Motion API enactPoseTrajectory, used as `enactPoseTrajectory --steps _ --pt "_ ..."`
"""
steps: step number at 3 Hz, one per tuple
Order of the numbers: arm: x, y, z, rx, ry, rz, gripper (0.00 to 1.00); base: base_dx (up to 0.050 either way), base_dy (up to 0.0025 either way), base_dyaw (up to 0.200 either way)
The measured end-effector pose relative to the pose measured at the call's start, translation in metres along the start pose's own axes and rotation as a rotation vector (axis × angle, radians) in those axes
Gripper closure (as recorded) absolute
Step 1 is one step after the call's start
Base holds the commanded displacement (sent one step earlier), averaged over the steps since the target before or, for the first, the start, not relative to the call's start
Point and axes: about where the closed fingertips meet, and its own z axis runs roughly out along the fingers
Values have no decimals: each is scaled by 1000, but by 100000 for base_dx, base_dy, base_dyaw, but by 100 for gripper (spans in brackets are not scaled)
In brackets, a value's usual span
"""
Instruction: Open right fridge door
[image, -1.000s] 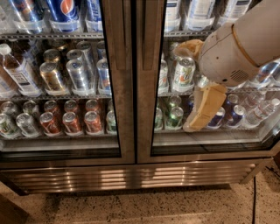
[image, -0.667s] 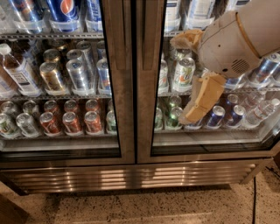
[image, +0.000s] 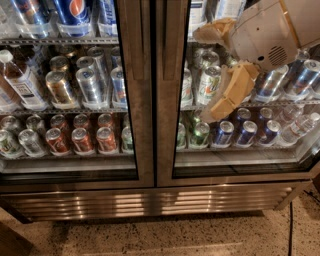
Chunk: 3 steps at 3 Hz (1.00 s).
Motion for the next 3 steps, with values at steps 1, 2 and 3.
enactPoseTrajectory --steps 1,2,3 --pt "-8 -7 6 -24 -38 15 0 0 0 0" --pt "-16 -8 15 -19 -41 14 0 0 0 0" --pt "-19 -10 29 -33 -44 21 0 0 0 0"
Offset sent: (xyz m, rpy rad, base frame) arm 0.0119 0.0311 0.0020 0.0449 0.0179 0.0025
